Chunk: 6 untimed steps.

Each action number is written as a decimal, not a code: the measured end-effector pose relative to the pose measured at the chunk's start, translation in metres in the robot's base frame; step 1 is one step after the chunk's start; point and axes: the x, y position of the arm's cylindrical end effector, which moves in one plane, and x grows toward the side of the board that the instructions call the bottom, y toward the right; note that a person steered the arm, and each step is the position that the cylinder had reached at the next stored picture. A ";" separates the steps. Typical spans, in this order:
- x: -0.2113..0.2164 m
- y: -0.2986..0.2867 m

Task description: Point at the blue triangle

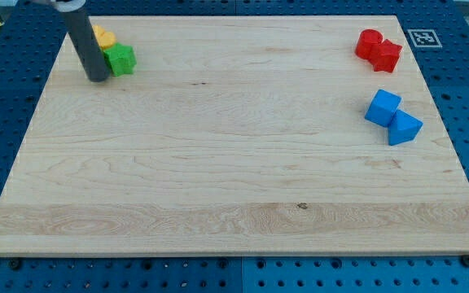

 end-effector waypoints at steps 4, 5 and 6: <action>0.118 0.198; 0.144 0.323; 0.176 0.445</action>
